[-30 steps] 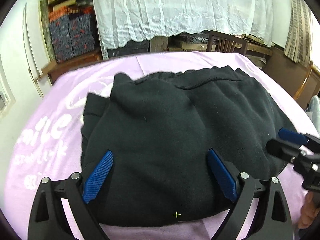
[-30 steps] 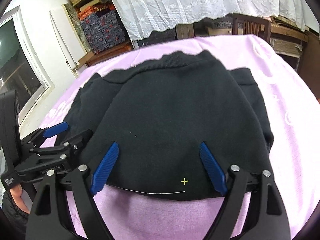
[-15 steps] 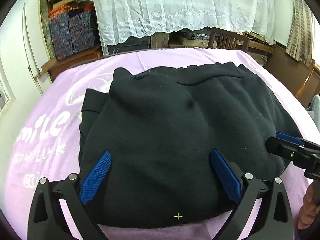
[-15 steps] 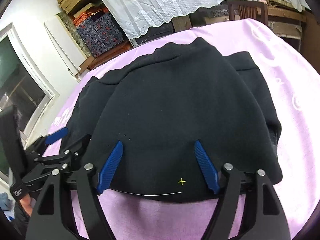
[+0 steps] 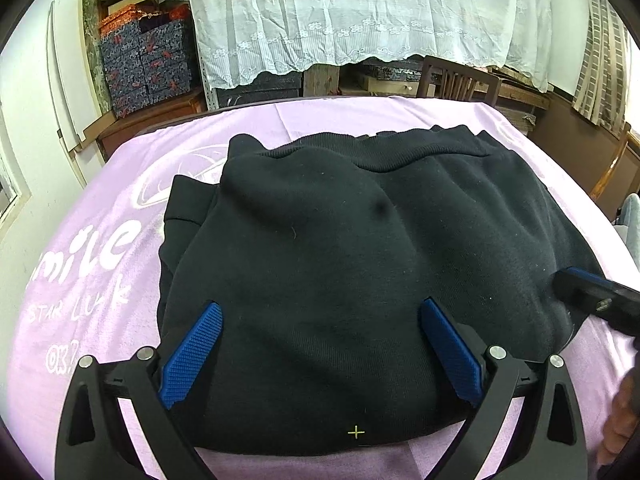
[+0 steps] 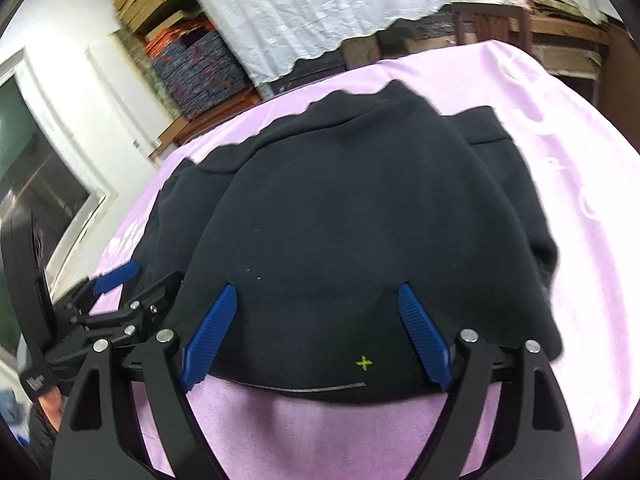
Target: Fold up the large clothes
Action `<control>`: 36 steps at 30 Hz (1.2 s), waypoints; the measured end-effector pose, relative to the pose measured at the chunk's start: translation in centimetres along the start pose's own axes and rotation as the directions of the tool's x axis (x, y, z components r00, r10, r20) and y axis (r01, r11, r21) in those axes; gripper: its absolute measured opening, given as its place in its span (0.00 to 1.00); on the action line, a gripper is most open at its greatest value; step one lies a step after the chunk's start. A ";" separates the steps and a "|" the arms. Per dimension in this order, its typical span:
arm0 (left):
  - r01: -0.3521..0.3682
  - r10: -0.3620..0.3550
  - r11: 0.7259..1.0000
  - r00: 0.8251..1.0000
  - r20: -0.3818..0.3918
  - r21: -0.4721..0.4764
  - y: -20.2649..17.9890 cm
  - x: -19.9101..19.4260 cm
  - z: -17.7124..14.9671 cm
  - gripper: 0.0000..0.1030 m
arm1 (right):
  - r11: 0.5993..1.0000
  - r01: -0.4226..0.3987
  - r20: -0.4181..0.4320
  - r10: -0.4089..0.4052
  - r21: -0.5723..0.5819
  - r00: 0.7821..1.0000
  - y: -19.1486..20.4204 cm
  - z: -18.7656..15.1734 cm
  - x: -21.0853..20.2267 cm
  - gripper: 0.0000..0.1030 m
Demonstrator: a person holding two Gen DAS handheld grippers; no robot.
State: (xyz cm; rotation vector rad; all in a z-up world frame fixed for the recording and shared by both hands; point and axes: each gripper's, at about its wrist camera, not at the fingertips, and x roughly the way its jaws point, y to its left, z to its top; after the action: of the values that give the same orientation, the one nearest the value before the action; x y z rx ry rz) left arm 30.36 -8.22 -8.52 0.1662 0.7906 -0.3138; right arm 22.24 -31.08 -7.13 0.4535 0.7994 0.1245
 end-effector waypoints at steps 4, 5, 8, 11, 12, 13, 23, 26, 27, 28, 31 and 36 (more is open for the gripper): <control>-0.008 0.008 1.000 1.000 0.003 0.005 -0.1 0.0 0.0 0.97 | 0.997 -0.028 0.082 0.022 0.074 0.996 -0.7 -0.4 -3.6 0.79; -0.010 0.010 1.000 1.000 0.003 0.007 -0.1 0.0 0.0 0.97 | 0.993 -0.043 0.096 0.033 0.110 0.995 -1.1 -0.8 -4.5 0.79; -0.015 0.015 1.000 1.000 0.005 0.009 -0.2 0.0 0.0 0.97 | 0.977 -0.086 0.086 0.071 0.194 0.994 -2.3 -2.0 -5.5 0.79; -0.015 0.015 1.000 1.000 0.005 0.008 -0.2 0.0 0.0 0.97 | 0.960 -0.101 0.044 0.093 0.261 0.995 -3.3 -3.2 -5.2 0.79; -0.015 0.015 1.000 1.000 0.005 0.006 -0.2 -0.1 0.0 0.97 | 0.956 -0.102 0.033 0.096 0.277 0.995 -3.6 -3.5 -5.1 0.79; -0.019 0.019 1.000 1.000 0.008 0.004 -0.2 -0.1 0.0 0.97 | 0.951 -0.101 0.025 0.098 0.294 0.995 -3.9 -3.7 -4.9 0.79; 0.010 -0.010 1.000 1.000 0.006 -0.030 0.2 -0.5 4.2 0.97 | 0.915 -0.117 0.042 0.110 0.387 0.993 -6.4 -3.9 -4.6 0.79; 0.034 -0.038 0.998 0.997 -0.071 -0.050 0.0 2.8 3.8 0.97 | 0.910 -0.112 0.061 0.096 0.399 0.994 -7.0 -4.0 -5.0 0.79; 0.038 -0.042 0.998 0.997 -0.068 -0.049 -0.1 3.5 3.2 0.97 | 0.910 -0.109 0.065 0.090 0.401 0.994 -7.2 -4.0 -5.1 0.79; 0.025 -0.026 0.999 0.999 -0.038 -0.027 -0.5 3.3 3.0 0.97 | 0.909 -0.107 0.070 0.086 0.402 0.994 -7.3 -3.9 -5.1 0.79; 0.025 -0.026 1.000 0.999 -0.038 -0.018 -0.5 3.4 3.0 0.97 | 0.909 -0.095 0.078 0.069 0.405 0.995 -7.4 -3.7 -5.0 0.79; 0.023 -0.024 1.000 0.999 -0.038 -0.017 -0.5 3.5 2.9 0.97 | 0.898 -0.082 0.087 0.049 0.433 0.995 -7.5 -3.3 -4.4 0.80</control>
State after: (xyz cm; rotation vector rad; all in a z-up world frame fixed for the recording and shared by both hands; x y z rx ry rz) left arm 34.48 -10.26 -9.03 0.1478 0.8335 -0.3267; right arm 16.34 -37.92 -9.47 0.9069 0.7374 -0.0120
